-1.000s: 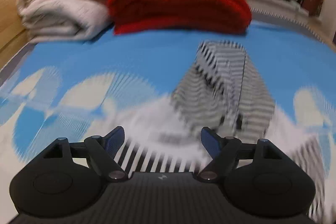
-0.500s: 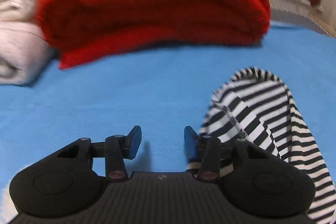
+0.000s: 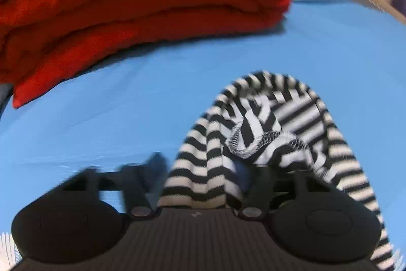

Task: Fold small clothes
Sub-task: 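Grasp the striped hood with the left gripper and lift it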

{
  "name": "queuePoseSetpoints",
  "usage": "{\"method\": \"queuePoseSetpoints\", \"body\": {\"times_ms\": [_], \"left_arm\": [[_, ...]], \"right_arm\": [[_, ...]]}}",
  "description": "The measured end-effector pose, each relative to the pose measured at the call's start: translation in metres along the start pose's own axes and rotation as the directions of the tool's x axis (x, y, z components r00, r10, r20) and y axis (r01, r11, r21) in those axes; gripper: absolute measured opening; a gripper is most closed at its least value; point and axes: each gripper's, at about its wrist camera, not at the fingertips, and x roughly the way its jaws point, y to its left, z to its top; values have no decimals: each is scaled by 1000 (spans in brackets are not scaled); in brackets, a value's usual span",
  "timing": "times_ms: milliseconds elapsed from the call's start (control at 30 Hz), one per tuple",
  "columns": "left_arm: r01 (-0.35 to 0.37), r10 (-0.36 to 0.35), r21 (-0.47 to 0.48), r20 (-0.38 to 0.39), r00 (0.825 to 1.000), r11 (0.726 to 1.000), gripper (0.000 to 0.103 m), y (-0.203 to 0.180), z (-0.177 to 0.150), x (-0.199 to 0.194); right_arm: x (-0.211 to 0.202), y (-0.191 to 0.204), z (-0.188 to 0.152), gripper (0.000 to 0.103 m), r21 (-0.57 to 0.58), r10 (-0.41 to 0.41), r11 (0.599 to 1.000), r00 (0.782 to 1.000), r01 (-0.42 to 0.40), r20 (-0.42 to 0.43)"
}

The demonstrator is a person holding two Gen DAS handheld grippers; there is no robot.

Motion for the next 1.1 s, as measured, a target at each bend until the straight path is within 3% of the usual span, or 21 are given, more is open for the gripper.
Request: {"method": "queuePoseSetpoints", "body": {"times_ms": [33,67,167,233,267,333,400,533,567,600,733,933,1033,1100], "left_arm": [[-12,12,-11,3,1000,1000,25,3,1,-1],[-5,5,-10,-5,1000,1000,15,5,3,0],[25,-25,-17,-15,1000,1000,16,7,6,-2],[69,-66,-107,24,997,992,35,15,9,-10],[79,-72,-146,58,996,986,38,20,10,-14],[76,-58,-192,98,993,978,38,26,11,-17],[52,-39,-180,74,997,982,38,25,11,-12],[30,-24,-134,47,999,991,29,18,17,6],[31,-26,-138,38,999,990,25,19,17,10],[29,-25,-136,28,999,990,10,17,17,12],[28,-20,-108,70,997,994,7,12,15,4],[93,-90,-7,181,979,996,6,11,-4,-65],[166,-181,79,240,954,983,5,12,-29,-130],[226,-266,166,280,922,960,4,9,-61,-186]], "right_arm": [[0,0,0,58,2,-2,1000,1000,2,1],[0,-1,0,58,3,-4,1000,1000,4,2],[1,-1,-1,58,5,-5,1000,1000,5,0],[0,-1,-1,58,7,-2,1000,1000,2,1],[-1,-1,-1,58,8,0,1000,1000,0,3],[-2,-1,-1,58,4,0,1000,1000,0,7],[-1,-1,-1,58,2,-4,1000,1000,4,5],[1,-2,0,58,5,-10,1000,1000,10,3],[1,-1,0,58,4,-12,1000,1000,12,4],[1,-1,0,58,2,-12,1000,1000,12,4],[3,1,0,58,0,-14,1000,1000,14,-2],[-4,4,5,58,12,-6,1000,1000,6,23],[-12,5,9,58,24,-2,1000,999,0,45],[-19,4,11,58,38,3,999,998,-5,63]]}}
